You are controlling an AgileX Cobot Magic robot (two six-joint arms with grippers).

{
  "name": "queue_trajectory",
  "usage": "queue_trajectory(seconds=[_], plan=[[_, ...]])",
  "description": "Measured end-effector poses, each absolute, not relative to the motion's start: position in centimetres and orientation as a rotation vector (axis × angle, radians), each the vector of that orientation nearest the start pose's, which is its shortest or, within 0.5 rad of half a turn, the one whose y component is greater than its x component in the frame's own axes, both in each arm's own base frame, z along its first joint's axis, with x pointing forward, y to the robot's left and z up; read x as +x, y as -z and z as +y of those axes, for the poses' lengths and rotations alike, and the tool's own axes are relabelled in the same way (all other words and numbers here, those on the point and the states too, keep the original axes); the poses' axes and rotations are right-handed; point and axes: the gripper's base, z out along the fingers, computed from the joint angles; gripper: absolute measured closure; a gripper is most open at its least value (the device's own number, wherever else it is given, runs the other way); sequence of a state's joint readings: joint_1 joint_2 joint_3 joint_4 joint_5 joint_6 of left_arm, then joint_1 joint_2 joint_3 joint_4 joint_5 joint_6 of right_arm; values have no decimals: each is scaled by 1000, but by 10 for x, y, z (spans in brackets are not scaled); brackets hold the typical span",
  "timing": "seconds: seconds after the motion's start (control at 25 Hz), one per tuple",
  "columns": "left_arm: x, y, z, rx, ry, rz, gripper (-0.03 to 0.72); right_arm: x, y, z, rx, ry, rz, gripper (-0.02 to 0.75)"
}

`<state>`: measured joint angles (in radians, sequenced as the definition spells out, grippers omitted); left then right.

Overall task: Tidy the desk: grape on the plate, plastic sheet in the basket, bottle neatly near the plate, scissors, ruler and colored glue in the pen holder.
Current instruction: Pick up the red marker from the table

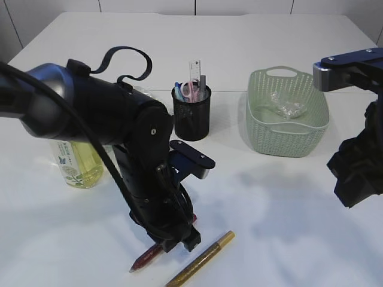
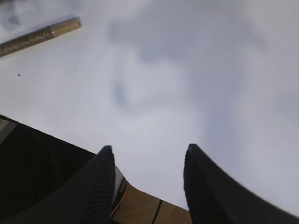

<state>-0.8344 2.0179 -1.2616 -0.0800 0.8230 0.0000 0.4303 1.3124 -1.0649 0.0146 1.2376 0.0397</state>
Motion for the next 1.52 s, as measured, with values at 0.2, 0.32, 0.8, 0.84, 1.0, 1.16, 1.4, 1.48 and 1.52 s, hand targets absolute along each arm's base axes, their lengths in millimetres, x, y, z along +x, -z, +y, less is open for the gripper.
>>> queue_trajectory(seconds=[0.2, 0.32, 0.8, 0.84, 1.0, 1.16, 1.4, 1.48, 1.52], plan=[[248, -124, -281, 1191, 115, 2866, 469, 210, -298, 98, -579, -80, 2919, 355], [250, -124, -282, 1195, 111, 2846, 461, 210, -298, 98, -584, -80, 2918, 355], [251, -115, -281, 1204, 92, 2857, 449, 210, -298, 98, -601, -78, 2914, 356], [251, -115, -281, 1204, 92, 2857, 449, 210, -298, 98, -601, -78, 2914, 355], [251, -115, -281, 1204, 92, 2857, 449, 210, -298, 98, -606, -78, 2913, 356], [251, -115, -281, 1204, 92, 2857, 449, 210, -298, 98, -608, -78, 2912, 357], [251, -113, -281, 1206, 88, 2862, 449, 210, -298, 98, -612, -77, 2911, 357], [251, -112, -281, 1206, 87, 2863, 449, 210, -298, 98, -612, -77, 2911, 357], [251, -112, -281, 1206, 87, 2863, 449, 210, -298, 98, -612, -77, 2911, 357]])
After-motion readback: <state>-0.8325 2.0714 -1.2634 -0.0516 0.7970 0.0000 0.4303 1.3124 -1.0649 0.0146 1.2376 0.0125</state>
